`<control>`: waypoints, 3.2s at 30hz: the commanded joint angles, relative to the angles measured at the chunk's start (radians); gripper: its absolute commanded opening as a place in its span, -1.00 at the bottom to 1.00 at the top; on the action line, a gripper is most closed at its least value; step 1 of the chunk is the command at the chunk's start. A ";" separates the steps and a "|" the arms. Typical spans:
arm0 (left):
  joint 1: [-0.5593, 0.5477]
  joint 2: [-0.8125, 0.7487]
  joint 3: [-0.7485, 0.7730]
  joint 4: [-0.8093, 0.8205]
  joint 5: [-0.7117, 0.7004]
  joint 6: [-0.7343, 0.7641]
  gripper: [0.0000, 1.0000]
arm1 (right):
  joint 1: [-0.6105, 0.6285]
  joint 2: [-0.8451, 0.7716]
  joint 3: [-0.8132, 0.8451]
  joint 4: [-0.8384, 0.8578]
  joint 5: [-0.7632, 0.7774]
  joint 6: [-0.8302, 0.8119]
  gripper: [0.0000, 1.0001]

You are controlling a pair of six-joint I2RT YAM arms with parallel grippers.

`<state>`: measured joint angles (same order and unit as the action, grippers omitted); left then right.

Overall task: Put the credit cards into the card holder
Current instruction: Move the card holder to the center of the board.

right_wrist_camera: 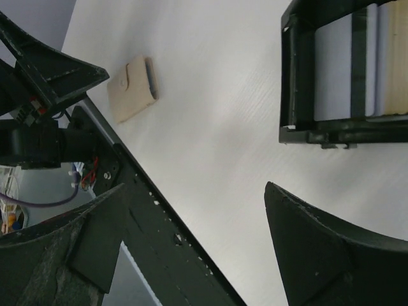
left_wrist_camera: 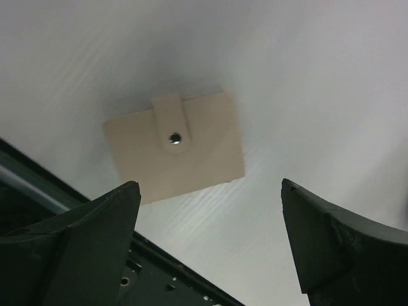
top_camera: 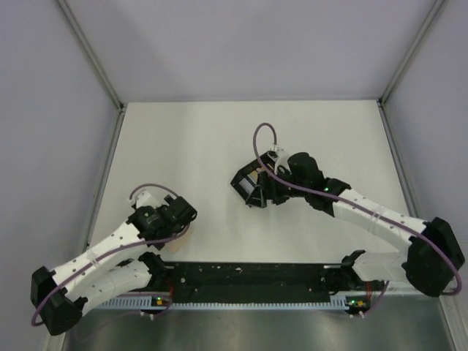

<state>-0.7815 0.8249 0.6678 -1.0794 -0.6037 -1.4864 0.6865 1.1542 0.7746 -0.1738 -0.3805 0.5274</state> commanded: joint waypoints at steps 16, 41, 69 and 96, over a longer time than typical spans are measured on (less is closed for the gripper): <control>-0.002 0.197 0.000 -0.217 0.041 -0.307 0.84 | 0.168 0.475 0.281 0.105 0.067 0.039 0.71; 0.004 0.402 -0.034 0.398 0.116 0.185 0.80 | -0.004 0.382 0.088 0.042 0.440 -0.010 0.83; -0.061 0.381 0.178 0.739 0.258 0.834 0.93 | 0.005 -0.047 -0.132 0.032 0.413 0.184 0.76; 0.246 0.442 -0.224 1.139 0.742 0.721 0.44 | 0.246 0.463 -0.041 0.448 0.350 0.611 0.33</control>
<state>-0.5297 1.3239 0.5293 -0.0078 0.0727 -0.6868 0.9218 1.5906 0.6559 0.2287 -0.0666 1.1217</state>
